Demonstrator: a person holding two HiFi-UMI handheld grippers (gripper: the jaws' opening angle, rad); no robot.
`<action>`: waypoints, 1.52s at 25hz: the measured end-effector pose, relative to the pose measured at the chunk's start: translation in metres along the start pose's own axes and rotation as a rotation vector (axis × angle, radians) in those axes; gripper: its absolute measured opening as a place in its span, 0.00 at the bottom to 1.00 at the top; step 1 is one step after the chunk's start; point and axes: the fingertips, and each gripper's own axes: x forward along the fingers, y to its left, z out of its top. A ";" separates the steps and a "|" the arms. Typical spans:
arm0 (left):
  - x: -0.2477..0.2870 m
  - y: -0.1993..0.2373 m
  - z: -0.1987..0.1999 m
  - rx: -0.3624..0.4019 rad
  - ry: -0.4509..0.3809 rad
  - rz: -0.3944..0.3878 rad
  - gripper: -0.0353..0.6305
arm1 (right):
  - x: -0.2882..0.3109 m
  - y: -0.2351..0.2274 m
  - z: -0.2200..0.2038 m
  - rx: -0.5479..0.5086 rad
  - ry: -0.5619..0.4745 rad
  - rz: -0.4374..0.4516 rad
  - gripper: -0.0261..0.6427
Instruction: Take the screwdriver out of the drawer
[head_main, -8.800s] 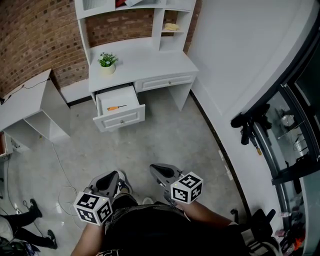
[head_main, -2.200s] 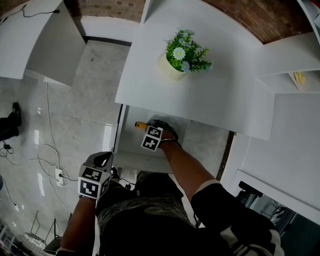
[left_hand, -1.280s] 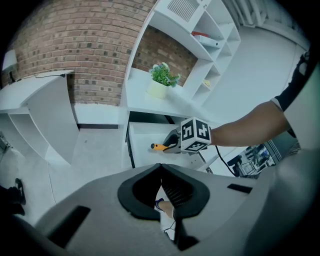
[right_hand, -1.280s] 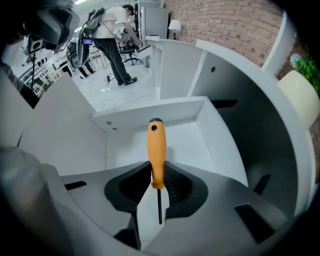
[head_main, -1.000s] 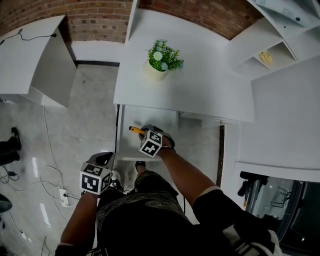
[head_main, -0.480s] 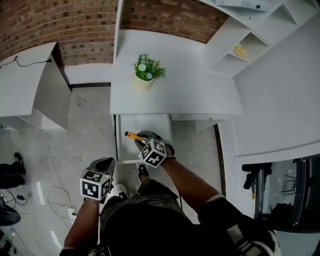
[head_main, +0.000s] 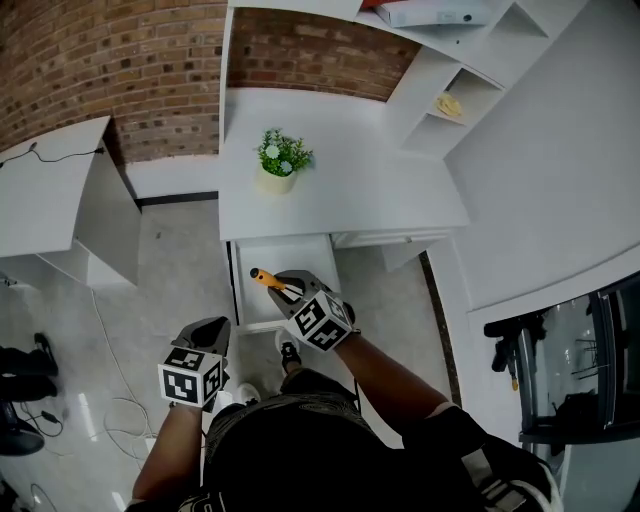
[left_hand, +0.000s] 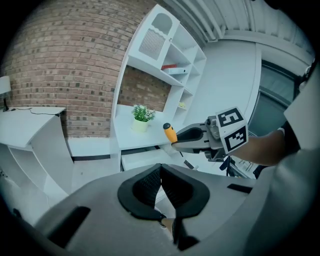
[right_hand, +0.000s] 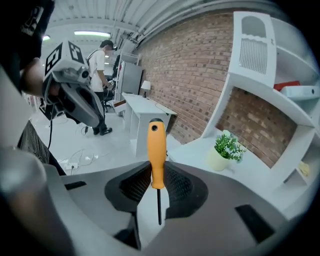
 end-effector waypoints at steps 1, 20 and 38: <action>-0.006 -0.003 0.004 0.005 -0.013 -0.002 0.08 | -0.009 0.001 0.007 0.030 -0.024 -0.005 0.16; -0.079 -0.089 0.053 0.147 -0.199 -0.166 0.08 | -0.157 0.033 0.056 0.573 -0.421 -0.078 0.16; -0.079 -0.169 0.094 0.171 -0.325 -0.132 0.08 | -0.261 0.003 0.044 0.591 -0.605 -0.067 0.16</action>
